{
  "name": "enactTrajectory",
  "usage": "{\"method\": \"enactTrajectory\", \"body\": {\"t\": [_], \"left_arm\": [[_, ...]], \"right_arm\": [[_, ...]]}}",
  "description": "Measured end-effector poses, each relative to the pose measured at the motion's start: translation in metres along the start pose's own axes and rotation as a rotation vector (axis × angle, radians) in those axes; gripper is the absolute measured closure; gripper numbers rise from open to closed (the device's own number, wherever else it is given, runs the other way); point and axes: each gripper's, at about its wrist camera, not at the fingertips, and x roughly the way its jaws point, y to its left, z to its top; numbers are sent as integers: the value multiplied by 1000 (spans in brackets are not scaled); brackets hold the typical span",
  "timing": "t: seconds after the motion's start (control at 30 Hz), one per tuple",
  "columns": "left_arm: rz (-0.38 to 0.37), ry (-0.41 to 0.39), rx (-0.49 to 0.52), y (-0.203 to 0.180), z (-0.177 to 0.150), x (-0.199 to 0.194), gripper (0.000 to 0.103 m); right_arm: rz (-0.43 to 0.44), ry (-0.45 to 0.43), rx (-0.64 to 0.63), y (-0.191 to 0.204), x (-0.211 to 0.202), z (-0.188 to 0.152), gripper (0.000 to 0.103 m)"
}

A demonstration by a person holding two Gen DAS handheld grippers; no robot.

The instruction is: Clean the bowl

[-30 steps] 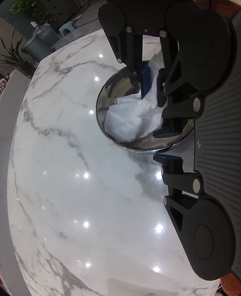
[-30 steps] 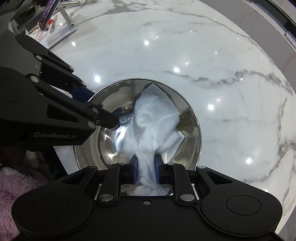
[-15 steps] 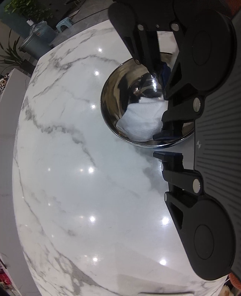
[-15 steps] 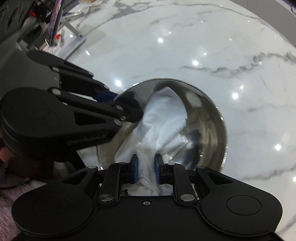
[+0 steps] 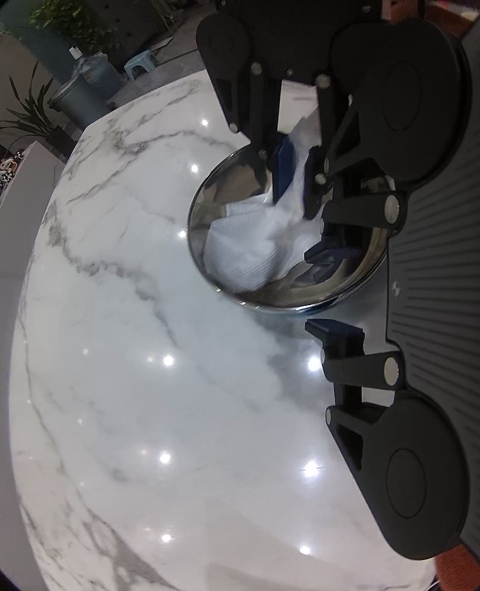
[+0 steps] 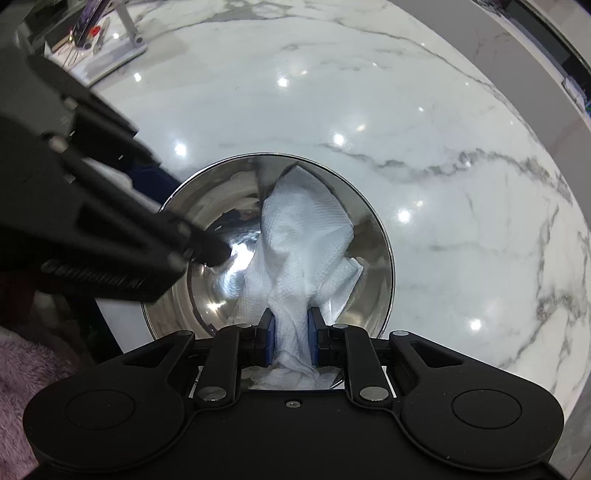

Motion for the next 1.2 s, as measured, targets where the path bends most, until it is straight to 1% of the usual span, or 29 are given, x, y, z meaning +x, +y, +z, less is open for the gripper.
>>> {"method": "enactTrajectory", "body": {"t": [0.03, 0.17, 0.2, 0.23, 0.3, 0.43, 0.57, 0.67, 0.7, 0.77, 0.8, 0.87, 1.0, 1.1, 1.17, 1.2], "left_arm": [[-9, 9, -11, 0, 0, 0, 65], [-18, 31, -24, -1, -1, 3, 66], [-12, 39, -19, -2, -2, 4, 67], [-3, 50, -12, -4, -3, 5, 72], [8, 57, -6, -6, -4, 6, 77], [17, 48, -6, -5, -3, 6, 80], [43, 28, 2, -4, 2, 6, 85], [64, 13, 9, -3, 6, 5, 91], [74, 9, 13, -3, 7, 5, 92], [92, 1, 21, -4, 9, 6, 95], [99, -1, 25, -5, 9, 6, 96], [109, -4, 33, -6, 10, 7, 96], [116, -6, 51, -8, 10, 9, 96], [123, -7, 70, -9, 10, 8, 96], [126, -7, 80, -10, 10, 9, 96], [126, -7, 82, -10, 10, 9, 96]], "right_arm": [[1, -1, 2, -1, 0, -1, 88], [2, -4, 4, -8, -2, -7, 88], [2, -4, 5, -9, -2, -7, 88], [4, -5, 8, -11, -2, -9, 88], [6, -6, 12, -16, -4, -13, 88], [6, -7, 16, -20, -3, -15, 88], [22, -4, 38, -13, -4, -4, 88], [89, -5, 79, -8, -1, 7, 88], [132, -9, 105, -10, 0, 8, 88], [261, -29, 178, -18, -2, 7, 88], [300, -37, 201, -20, -3, 7, 88], [325, -38, 211, -22, -4, 7, 88], [278, 7, 163, -18, -2, 3, 88], [253, 13, 136, -18, -6, 1, 88], [208, 19, 100, -17, -9, 0, 89], [162, 18, 72, -15, -11, -1, 89]]}}
